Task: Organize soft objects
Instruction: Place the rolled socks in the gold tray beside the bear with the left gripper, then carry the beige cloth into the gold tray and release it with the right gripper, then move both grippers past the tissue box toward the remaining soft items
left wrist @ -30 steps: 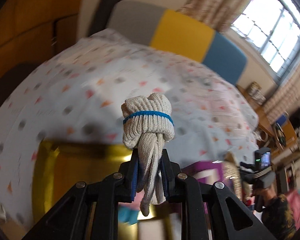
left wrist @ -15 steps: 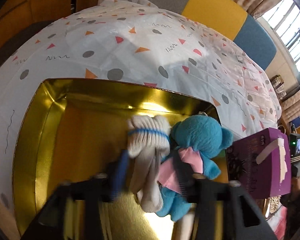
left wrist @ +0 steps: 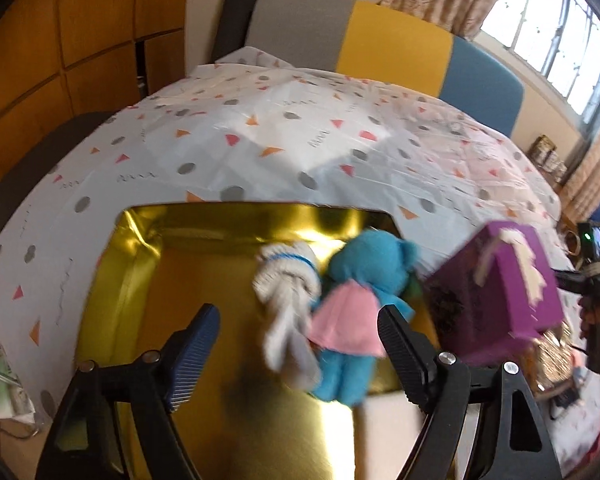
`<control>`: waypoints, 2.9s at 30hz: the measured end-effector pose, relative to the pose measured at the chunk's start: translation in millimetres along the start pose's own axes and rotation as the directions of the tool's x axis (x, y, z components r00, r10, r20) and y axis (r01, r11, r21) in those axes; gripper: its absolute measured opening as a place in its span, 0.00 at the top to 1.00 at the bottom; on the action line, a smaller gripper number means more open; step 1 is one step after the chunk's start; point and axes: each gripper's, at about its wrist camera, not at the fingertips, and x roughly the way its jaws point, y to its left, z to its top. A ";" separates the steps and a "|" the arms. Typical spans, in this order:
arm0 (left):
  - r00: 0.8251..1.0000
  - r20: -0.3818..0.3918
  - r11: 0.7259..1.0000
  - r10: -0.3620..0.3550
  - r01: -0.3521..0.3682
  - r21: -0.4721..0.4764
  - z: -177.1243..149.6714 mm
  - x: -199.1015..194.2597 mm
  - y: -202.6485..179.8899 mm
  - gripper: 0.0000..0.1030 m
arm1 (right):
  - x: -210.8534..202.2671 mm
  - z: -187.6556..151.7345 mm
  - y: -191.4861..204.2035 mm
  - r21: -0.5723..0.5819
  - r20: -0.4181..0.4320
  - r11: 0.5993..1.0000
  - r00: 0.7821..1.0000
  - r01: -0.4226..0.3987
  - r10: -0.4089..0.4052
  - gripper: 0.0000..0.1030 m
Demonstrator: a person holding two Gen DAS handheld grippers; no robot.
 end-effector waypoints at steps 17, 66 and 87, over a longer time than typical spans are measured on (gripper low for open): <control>0.997 -0.008 0.987 -0.076 0.077 0.139 -46.6 -39.7 -42.3 0.21 | -67.4 -19.8 -12.3 0.188 0.100 0.973 0.988 -0.134 0.117 0.83; 0.981 0.148 0.992 0.126 -0.124 -0.027 -80.7 -91.0 56.2 0.06 | -171.8 -111.8 338.1 -0.311 0.012 0.774 0.811 -0.553 0.584 0.81; 0.978 0.154 0.991 0.137 -0.137 -0.009 -80.1 -93.1 52.7 0.06 | -177.4 -122.7 324.0 -0.314 0.047 0.802 0.835 -0.509 0.549 0.67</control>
